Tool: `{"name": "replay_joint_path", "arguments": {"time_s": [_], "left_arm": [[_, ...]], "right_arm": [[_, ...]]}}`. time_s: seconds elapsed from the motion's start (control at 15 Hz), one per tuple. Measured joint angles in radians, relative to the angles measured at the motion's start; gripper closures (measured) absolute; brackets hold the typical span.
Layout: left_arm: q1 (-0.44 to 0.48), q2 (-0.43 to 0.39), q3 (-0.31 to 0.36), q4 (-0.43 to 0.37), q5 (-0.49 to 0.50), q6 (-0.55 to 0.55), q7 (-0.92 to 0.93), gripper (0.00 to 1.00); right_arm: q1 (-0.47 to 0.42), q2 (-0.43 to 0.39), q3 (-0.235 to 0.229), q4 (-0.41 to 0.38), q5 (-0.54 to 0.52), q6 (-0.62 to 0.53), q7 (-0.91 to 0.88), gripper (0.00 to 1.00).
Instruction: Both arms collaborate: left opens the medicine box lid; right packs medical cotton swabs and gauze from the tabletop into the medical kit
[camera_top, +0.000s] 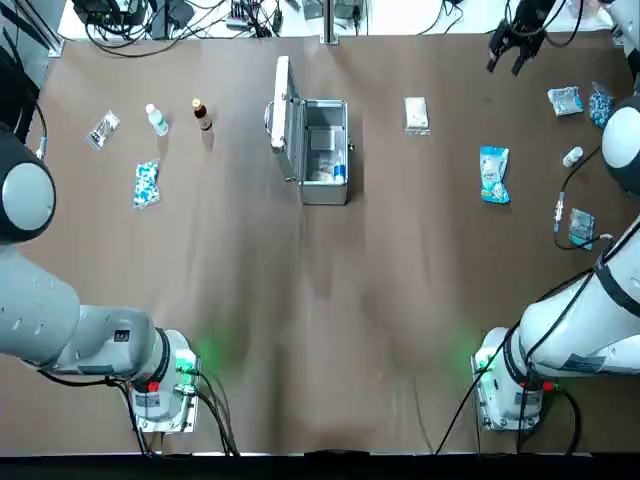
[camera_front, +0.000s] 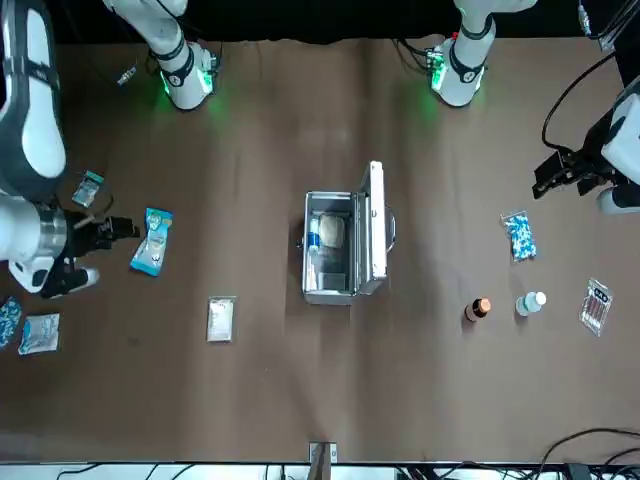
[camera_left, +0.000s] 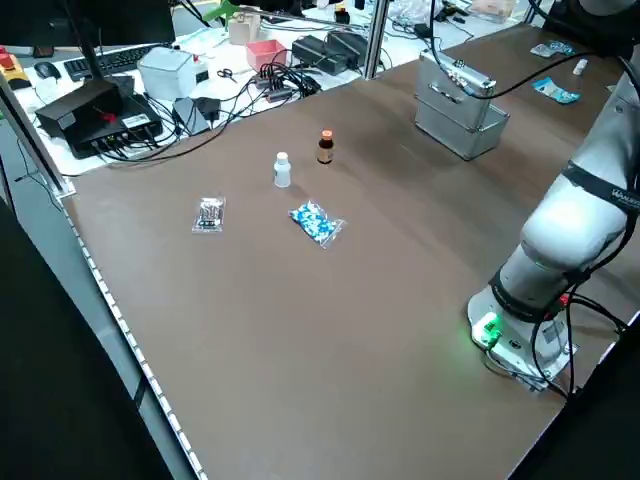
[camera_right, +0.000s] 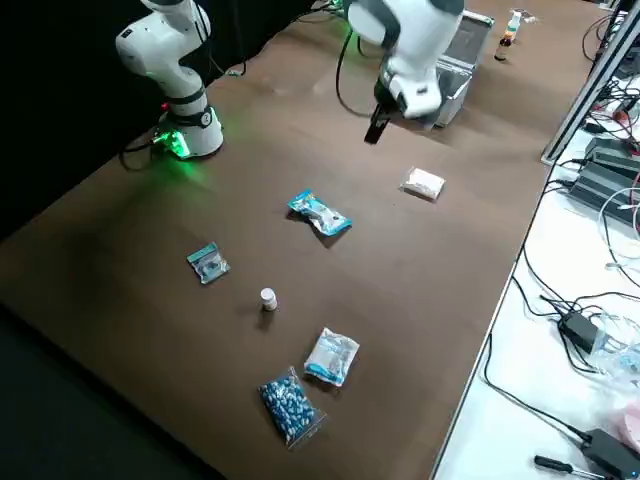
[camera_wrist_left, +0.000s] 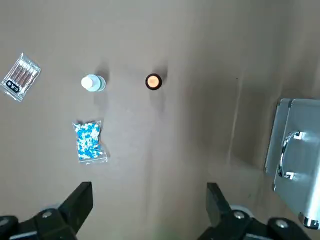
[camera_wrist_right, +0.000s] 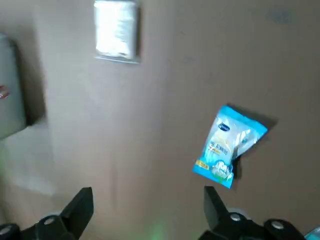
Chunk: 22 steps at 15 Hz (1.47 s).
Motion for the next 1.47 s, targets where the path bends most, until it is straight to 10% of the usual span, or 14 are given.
{"name": "replay_joint_path", "arguments": {"time_s": [0.73, 1.47], "left_arm": [[0.006, 0.000, 0.002, -0.001, 0.000, 0.000, 0.050, 0.00], [0.002, 0.007, 0.000, -0.014, 0.000, 0.008, 0.051, 0.00]], "right_arm": [[-0.090, 0.026, -0.007, -0.413, -0.036, 0.299, 0.060, 0.14], [-0.097, 0.122, -0.035, -0.472, -0.037, 0.494, 0.224, 0.32]]}}
